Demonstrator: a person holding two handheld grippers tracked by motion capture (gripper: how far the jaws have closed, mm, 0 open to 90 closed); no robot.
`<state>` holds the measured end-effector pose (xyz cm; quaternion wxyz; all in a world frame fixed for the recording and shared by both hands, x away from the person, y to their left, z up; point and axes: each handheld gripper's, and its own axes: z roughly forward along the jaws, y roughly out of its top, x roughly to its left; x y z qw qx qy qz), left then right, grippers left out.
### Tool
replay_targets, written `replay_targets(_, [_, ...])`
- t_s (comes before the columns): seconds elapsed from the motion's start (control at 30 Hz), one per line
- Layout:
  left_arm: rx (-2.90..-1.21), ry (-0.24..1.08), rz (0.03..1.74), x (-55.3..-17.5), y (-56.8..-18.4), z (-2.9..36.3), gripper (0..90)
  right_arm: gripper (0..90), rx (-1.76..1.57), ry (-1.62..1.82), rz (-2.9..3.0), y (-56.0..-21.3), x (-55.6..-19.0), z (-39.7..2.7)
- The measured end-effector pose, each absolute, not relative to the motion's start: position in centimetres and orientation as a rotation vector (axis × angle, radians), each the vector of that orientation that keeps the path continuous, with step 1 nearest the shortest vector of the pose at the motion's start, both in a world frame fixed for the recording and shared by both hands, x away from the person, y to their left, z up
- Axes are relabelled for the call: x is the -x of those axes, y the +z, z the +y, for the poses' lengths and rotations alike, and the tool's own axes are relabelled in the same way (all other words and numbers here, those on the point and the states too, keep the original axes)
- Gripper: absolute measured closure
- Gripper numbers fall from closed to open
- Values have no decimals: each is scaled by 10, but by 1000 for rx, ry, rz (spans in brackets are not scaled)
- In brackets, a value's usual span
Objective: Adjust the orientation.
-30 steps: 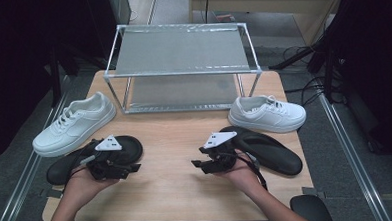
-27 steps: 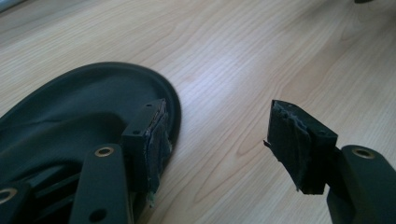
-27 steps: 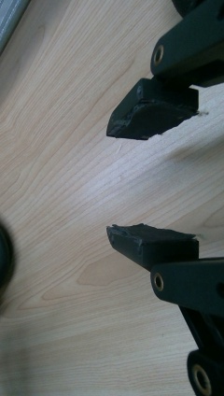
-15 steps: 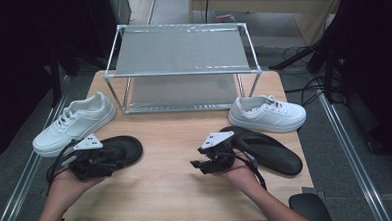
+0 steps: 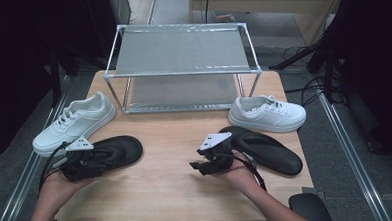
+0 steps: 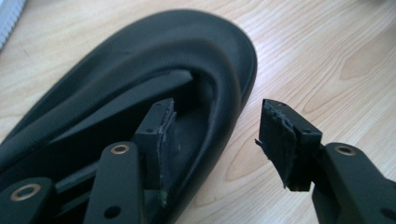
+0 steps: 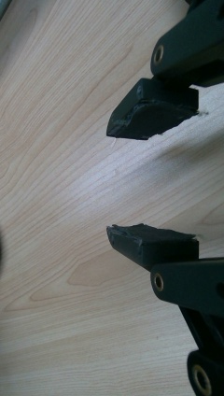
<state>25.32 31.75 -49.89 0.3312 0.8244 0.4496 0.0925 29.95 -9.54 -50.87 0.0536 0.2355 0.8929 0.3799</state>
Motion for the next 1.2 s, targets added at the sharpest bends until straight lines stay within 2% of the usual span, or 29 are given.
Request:
replay_targets(0.33, [-2152,230,1183,-254,-507,323,531,463,-693,1135,2727,-510,-297,-93])
replay_targets(0.47, [-2157,215,1164,-254,-508,322,584,463,-687,1124,2731,-511,-297,-91])
replay_targets(0.83, [-2174,230,1137,-253,-507,320,635,463,-685,1119,2733,-512,-297,-91])
replay_targets(0.97, [-2180,217,1123,-253,-504,316,711,463,-685,1119,2735,-512,-296,-90])
replay_targets(1.2, [-2175,261,1110,-252,-497,313,747,463,-681,1119,2737,-512,-296,-90])
